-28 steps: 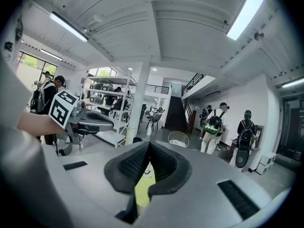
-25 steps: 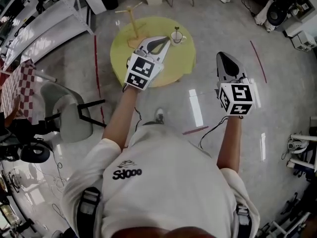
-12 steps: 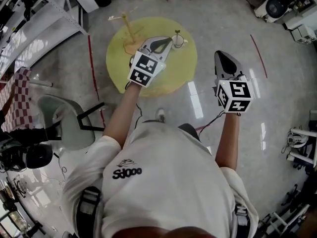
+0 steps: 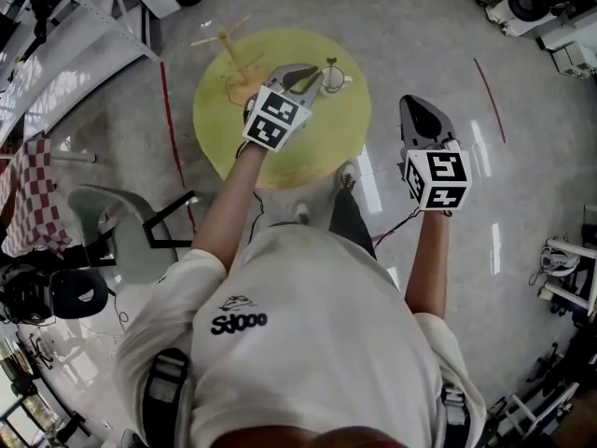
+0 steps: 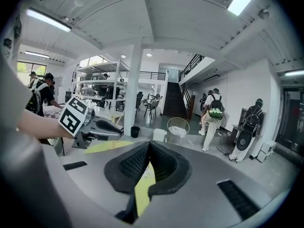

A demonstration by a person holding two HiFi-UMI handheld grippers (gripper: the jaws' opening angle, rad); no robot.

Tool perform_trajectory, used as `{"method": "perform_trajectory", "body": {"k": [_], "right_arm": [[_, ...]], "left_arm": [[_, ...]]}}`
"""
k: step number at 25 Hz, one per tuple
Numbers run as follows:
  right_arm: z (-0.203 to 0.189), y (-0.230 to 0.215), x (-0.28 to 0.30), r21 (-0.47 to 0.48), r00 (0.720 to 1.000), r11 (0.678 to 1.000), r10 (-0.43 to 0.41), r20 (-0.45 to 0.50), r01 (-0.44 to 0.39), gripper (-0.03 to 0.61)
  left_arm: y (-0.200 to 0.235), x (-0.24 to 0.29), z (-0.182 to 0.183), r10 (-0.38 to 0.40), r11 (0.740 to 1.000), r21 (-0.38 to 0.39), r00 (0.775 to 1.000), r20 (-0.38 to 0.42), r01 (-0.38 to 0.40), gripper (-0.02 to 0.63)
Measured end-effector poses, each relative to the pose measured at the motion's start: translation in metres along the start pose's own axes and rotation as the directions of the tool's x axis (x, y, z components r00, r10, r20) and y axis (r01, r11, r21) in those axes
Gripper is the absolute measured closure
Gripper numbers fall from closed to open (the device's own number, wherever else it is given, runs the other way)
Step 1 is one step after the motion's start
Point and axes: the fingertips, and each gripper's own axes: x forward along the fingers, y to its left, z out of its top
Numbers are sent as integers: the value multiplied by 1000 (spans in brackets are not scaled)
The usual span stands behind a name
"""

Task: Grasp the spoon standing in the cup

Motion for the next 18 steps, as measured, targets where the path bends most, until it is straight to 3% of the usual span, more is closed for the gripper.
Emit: {"method": "perform_trajectory", "body": {"k": [2, 4, 10, 18], "right_arm": [[-3, -9, 10, 0, 1000, 1000, 10, -6, -10, 557], [-6, -18, 21, 6, 1000, 1000, 20, -12, -20, 557], [-23, -42, 51, 26, 998, 999, 49, -42, -47, 557], [-49, -72, 96, 45, 990, 995, 91, -108, -87, 557]], "left_arm": [[4, 17, -6, -6, 1000, 5, 1000, -28, 7, 580], [9, 35, -12, -12, 1000, 24, 998, -66, 14, 511], [22, 88, -34, -30, 996, 74, 983, -179, 44, 495], [43, 156, -88, -89, 992, 55, 933, -350, 115, 457]]}}
